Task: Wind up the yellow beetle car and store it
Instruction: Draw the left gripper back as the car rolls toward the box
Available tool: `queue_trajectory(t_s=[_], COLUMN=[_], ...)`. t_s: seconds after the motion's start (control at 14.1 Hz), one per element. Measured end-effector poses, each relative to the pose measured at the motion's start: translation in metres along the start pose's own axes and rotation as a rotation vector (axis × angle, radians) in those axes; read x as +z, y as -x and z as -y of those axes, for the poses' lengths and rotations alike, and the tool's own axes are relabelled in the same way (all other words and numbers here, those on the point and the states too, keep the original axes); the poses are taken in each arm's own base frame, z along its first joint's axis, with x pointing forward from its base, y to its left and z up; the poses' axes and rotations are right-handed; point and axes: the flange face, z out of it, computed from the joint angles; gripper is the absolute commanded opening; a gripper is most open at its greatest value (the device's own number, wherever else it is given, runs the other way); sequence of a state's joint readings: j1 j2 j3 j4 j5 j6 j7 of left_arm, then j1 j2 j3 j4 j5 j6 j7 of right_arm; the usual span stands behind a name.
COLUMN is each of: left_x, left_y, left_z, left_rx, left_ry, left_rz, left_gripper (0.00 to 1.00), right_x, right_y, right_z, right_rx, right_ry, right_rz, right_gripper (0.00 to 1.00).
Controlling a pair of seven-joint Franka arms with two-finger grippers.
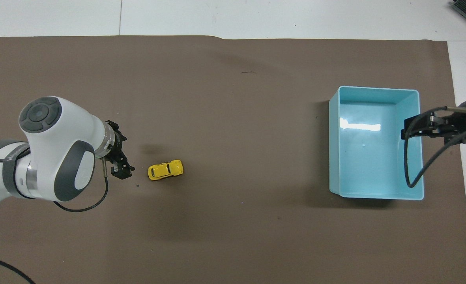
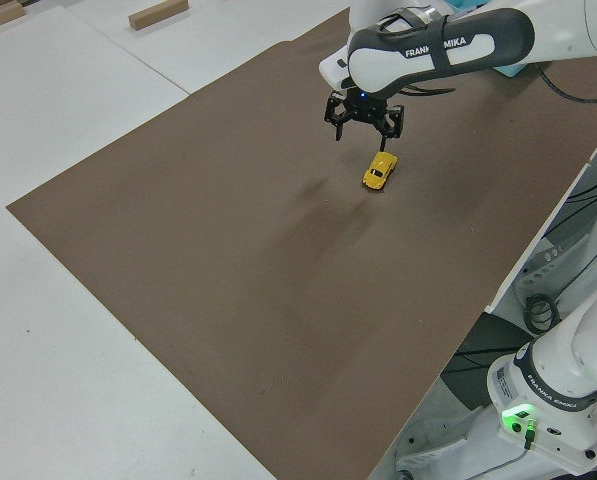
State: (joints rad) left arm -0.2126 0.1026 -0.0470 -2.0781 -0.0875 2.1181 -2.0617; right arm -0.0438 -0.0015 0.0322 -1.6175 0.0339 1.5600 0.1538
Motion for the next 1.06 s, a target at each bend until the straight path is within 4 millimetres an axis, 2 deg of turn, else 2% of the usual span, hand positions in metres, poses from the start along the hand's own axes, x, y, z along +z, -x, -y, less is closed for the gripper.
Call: queue_trajectory(t_s=[0.28, 0.85, 1.06], left_x=[0.000, -0.028, -0.034], left_y=[0.012, 0.073, 0.087], left_z=[0.005, 0.027, 0.033], left_rx=[-0.005, -0.049, -0.032], left_ry=[0.000, 0.049, 0.060], left_rz=[0.001, 0.045, 0.055], left_gripper=[1.00, 1.00, 1.00], right_x=[0.000, 0.000, -0.001], right_y=[0.000, 0.001, 0.001], right_z=[0.000, 0.000, 0.000], right_rx=[0.000, 0.000, 0.000], right_ry=[0.000, 0.002, 0.002], right_rz=[0.000, 0.009, 0.008], right_gripper=[1.00, 1.00, 1.00])
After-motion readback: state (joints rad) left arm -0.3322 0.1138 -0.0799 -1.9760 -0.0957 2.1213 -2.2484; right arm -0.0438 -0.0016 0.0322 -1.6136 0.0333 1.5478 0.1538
